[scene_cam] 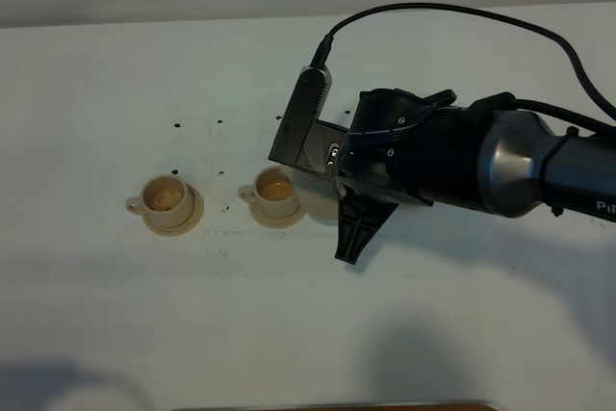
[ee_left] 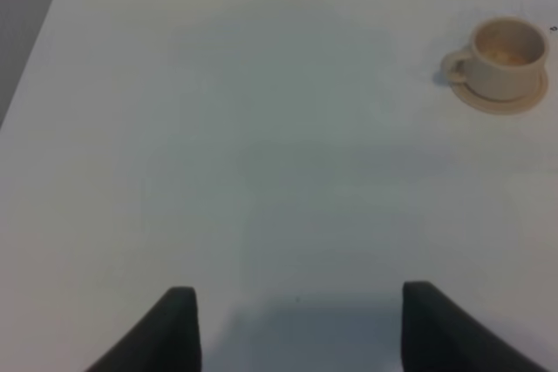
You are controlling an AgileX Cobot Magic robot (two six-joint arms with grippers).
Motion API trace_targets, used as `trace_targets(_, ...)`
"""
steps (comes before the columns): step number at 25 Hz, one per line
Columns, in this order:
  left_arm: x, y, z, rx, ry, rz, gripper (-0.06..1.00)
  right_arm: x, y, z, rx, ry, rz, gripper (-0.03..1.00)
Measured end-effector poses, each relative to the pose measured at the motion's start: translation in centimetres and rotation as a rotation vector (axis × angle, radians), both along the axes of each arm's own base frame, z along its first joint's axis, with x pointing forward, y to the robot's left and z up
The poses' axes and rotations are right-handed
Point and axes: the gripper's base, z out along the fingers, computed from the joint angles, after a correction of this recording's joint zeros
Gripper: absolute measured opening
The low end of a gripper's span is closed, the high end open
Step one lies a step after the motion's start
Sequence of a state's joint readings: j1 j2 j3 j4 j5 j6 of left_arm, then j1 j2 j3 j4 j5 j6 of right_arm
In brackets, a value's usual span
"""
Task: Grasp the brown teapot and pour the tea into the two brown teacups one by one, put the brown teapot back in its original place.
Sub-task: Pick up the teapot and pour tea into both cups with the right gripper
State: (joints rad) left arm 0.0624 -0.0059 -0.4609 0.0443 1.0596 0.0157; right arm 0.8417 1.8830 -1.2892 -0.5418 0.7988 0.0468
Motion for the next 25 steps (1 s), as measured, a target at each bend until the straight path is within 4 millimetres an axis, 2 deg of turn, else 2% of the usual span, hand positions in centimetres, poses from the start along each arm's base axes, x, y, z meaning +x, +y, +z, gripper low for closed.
trace_targets(25,0.0,0.0,0.0,0.0,0.0,0.0,0.49,0.37,0.01,0.28,-0.089,-0.075,0.089,0.11)
